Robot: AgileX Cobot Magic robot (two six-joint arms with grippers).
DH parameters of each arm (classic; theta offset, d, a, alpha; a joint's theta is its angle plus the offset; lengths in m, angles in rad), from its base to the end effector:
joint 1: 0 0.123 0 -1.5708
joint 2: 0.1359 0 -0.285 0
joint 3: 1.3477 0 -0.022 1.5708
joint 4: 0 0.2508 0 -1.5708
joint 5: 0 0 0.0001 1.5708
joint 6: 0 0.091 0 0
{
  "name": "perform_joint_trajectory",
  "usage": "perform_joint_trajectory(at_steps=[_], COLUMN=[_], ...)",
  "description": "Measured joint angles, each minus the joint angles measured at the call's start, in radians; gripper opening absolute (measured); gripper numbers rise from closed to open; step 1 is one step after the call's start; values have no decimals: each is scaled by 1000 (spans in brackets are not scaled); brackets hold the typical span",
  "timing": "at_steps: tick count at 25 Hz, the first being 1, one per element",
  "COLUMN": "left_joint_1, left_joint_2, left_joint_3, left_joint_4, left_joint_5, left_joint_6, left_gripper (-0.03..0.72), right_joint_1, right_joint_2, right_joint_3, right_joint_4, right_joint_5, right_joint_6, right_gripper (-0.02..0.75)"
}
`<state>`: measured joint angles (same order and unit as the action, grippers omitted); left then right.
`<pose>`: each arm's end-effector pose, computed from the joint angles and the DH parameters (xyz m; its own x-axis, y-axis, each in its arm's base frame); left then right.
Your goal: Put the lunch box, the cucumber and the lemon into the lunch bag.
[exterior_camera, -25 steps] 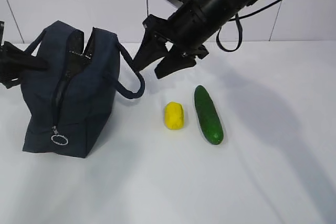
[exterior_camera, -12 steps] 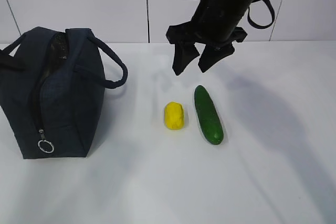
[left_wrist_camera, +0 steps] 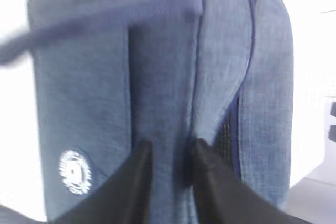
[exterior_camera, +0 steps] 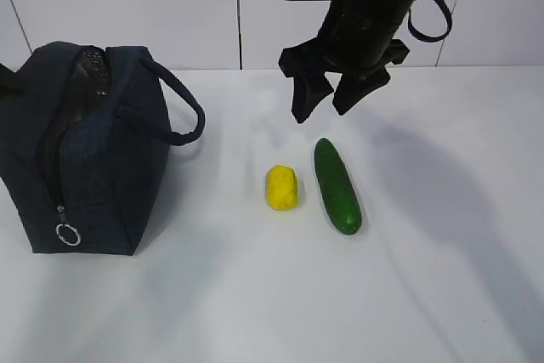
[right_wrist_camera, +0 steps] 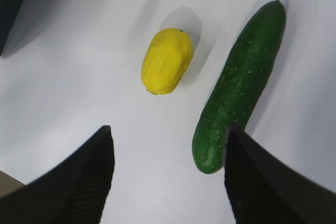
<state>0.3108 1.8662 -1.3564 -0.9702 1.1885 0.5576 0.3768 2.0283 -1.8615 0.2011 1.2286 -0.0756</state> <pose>0.3719 0.0463 0.2417 -0.9355 -0.2607 -0.2384 0.0001 0.6747 -0.7381 0.3980 0.1759 0.2751 -0.8934 -0.3612 -0.2672 -0.4144 0.8922 0.1794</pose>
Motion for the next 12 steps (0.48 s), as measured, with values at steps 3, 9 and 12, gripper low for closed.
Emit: perform_joint_trajectory(at_steps=[3, 9, 12], left_joint_1=[0, 0, 0], left_joint_2=[0, -11, -50], left_joint_3=[-36, -71, -71], left_joint_4=[31, 98, 151], left_joint_5=[1, 3, 6], left_joint_6=[-10, -74, -82], left_gripper=[203, 255, 259], right_joint_1=[0, 0, 0], right_joint_2=[0, 0, 0], right_joint_3=[0, 0, 0], right_joint_4=[0, -65, -102], right_joint_5=[0, 0, 0], right_joint_6=[0, 0, 3], right_gripper=[487, 487, 487])
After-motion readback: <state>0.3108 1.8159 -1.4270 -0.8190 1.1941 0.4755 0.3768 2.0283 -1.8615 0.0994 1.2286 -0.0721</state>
